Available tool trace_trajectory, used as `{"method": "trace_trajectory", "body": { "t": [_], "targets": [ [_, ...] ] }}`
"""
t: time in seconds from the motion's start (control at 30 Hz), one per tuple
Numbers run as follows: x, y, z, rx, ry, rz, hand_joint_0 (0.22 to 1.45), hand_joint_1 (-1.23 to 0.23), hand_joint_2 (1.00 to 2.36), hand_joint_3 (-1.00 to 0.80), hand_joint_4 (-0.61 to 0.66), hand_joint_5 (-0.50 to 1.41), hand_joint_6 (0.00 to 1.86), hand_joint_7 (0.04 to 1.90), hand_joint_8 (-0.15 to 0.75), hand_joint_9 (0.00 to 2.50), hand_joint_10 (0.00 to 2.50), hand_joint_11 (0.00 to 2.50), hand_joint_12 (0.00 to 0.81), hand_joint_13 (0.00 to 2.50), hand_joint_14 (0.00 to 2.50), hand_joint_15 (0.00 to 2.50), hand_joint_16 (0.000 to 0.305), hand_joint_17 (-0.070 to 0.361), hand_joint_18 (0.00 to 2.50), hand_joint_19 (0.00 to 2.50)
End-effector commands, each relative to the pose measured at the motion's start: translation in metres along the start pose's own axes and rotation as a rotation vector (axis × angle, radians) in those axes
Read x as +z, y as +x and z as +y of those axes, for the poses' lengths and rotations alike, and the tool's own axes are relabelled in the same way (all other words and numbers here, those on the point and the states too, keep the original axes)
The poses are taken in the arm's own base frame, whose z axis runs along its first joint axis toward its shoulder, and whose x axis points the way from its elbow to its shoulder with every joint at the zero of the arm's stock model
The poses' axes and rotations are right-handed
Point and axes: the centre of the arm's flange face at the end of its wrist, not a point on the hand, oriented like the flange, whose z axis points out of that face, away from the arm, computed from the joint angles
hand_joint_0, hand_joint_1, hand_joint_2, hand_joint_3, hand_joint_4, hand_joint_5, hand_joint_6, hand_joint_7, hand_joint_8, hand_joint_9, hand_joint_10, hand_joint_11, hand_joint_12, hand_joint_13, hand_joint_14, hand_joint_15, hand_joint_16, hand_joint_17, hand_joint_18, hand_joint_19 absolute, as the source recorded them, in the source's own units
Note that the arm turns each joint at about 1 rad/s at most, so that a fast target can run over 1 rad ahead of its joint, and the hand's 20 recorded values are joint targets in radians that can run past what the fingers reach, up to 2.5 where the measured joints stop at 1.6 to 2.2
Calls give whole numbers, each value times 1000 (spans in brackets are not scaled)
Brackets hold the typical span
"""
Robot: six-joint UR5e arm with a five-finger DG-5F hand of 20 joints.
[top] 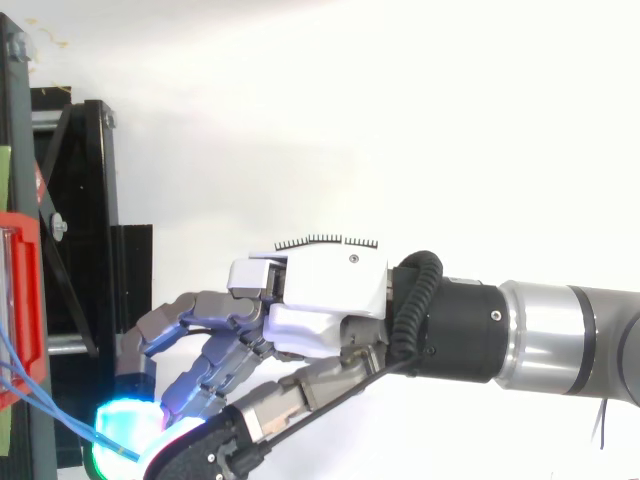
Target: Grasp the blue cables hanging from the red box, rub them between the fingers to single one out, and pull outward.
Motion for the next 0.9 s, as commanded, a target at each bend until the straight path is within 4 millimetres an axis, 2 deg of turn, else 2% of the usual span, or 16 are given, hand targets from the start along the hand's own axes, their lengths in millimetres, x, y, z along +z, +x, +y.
{"method": "trace_trajectory", "body": {
  "t": [0.0, 0.3, 0.6, 0.73, 0.83, 0.87],
  "targets": [
    [0, 0, 0, 0, 0, -1, 610, -821, 1000, -500, 153, -175, 878, 1034, 264, 862, 18, 720, 386, 833, 22, 685, 51, 115, 674, 678],
    [0, -1, 0, 1, 2, -1, 617, -775, 1017, -296, -6, -171, 884, 1088, 256, 874, 17, 688, 380, 843, 23, 698, 50, 113, 683, 701],
    [0, 0, 1, 2, -1, 0, 579, -732, 1024, -176, -73, -149, 863, 1164, 237, 933, 17, 646, 378, 884, 21, 699, 51, 116, 708, 725],
    [-3, 0, 13, 0, 0, -5, 577, -716, 1023, -166, -80, -146, 862, 1170, 229, 954, 14, 582, 380, 895, 21, 691, 51, 115, 712, 716],
    [-12, -1, 31, -34, 32, -29, 570, -668, 1020, -172, -90, -143, 860, 1140, 220, 956, 16, 569, 377, 896, 21, 705, 51, 115, 707, 731],
    [-13, -4, 31, -47, 43, -35, 568, -646, 1020, -170, -77, -139, 848, 1141, 220, 958, 14, 571, 379, 898, 20, 698, 51, 116, 699, 724]
  ]
}}
